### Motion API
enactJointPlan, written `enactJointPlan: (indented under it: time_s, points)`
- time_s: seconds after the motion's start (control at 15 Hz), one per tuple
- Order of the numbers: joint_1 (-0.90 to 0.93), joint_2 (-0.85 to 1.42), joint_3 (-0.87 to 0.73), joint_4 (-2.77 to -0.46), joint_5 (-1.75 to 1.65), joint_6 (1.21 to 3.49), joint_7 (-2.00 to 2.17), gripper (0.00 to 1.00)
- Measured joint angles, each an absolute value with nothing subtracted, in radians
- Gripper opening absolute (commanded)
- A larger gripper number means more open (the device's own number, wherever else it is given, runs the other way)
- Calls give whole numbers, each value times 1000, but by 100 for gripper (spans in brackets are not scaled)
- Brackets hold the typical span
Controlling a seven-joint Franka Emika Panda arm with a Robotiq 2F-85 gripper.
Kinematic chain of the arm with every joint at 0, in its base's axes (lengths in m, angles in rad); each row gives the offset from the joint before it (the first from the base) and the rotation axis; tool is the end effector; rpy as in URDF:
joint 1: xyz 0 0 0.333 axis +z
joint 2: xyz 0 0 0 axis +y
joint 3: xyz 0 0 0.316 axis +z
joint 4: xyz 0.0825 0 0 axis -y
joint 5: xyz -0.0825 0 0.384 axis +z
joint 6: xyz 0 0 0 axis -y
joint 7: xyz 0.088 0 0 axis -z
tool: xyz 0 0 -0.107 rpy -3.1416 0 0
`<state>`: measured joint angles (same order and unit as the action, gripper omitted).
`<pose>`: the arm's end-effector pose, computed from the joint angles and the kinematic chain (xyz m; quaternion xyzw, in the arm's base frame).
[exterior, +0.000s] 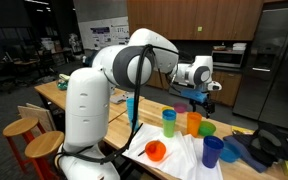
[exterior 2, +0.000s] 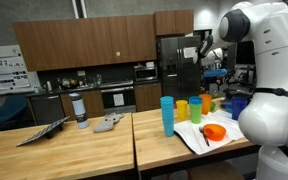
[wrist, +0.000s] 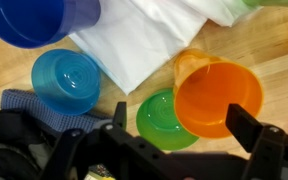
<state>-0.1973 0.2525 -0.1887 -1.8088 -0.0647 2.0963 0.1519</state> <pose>0.5832 -0.2326 0.4092 0.9675 -0.2469 0.0133 0.0536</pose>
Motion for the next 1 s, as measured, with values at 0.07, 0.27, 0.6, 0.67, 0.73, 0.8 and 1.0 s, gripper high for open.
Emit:
enactJointPlan:
  time_s: [0.07,0.27,0.6,0.67,0.73,0.8,1.0]
  points:
    - [-196,264,-187,-1797,-63,2091,152,100]
    - [-186,307,-185,-1760,-63,2077,156,100]
    - [-169,375,-183,-1691,-63,2051,167,100]
    - [-166,385,-183,-1677,-63,2043,168,100]
    - [-163,394,-182,-1663,-64,2034,171,100]
    - [-161,404,-182,-1650,-66,2027,173,100]
    - [-154,425,-182,-1614,-77,1999,181,100]
